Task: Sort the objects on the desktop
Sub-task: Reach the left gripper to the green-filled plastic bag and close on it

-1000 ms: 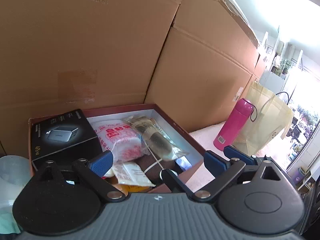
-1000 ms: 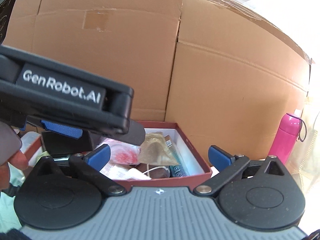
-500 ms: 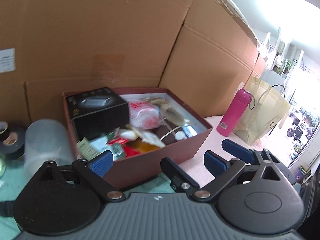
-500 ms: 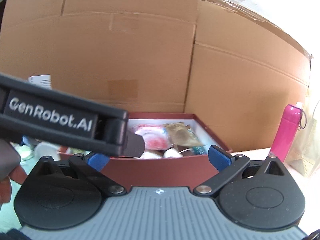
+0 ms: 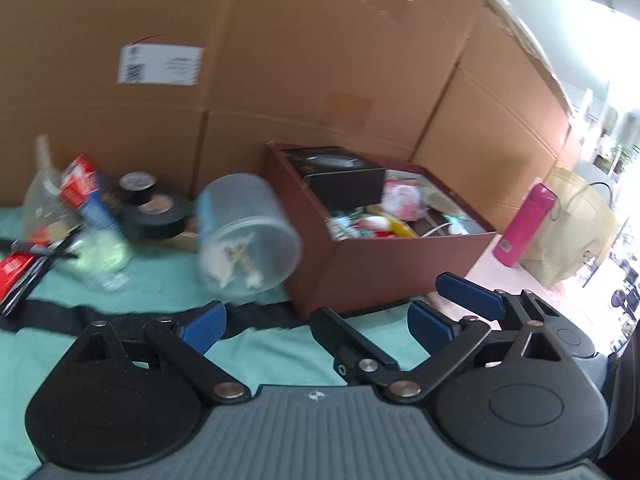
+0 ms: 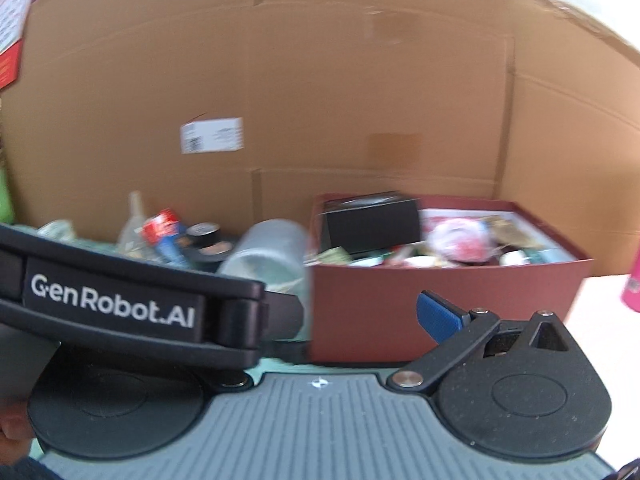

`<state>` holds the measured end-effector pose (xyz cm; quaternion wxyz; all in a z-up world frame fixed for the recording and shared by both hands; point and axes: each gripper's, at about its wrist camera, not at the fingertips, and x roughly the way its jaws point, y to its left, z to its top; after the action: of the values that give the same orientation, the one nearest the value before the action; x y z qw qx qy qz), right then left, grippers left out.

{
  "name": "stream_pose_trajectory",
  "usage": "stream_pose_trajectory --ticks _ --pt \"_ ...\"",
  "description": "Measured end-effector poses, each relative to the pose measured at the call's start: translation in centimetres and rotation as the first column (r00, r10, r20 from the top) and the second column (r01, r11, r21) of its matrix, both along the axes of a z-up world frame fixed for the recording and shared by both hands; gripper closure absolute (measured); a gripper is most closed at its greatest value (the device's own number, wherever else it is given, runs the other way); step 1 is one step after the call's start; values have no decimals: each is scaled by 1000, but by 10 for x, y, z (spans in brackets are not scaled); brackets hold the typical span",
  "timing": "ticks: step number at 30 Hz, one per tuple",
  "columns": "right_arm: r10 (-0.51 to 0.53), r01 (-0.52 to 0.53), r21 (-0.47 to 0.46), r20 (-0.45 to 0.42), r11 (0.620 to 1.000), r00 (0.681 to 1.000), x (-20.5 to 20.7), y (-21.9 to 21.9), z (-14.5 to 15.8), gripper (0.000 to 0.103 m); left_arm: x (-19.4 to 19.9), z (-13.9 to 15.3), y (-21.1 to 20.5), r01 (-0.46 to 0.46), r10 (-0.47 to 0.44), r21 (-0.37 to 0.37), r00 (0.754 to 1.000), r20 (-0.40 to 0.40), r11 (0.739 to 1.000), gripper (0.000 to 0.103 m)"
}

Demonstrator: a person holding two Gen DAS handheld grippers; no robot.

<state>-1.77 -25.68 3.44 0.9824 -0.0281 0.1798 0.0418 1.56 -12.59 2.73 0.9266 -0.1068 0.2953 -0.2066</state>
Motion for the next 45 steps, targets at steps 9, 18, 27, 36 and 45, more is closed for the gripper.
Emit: stream_pose_trajectory --ticks 9,18,27,36,45 --pt "166 -163 48 -73 985 983 12 78 -22 2 -9 -20 65 -138 138 32 990 -22 990 3" --pt "253 -250 44 -124 967 959 46 123 -41 3 18 -36 116 -279 278 -4 957 -85 960 4" --pt "281 -274 62 -182 960 942 95 141 -56 18 62 -52 124 -264 264 16 955 -138 964 21" --pt "280 -269 80 -212 960 936 134 149 -60 32 99 -53 128 -281 284 43 948 -145 959 36" --pt "311 -296 95 -254 950 916 155 152 -66 75 113 -57 128 -275 278 45 947 -159 960 74"
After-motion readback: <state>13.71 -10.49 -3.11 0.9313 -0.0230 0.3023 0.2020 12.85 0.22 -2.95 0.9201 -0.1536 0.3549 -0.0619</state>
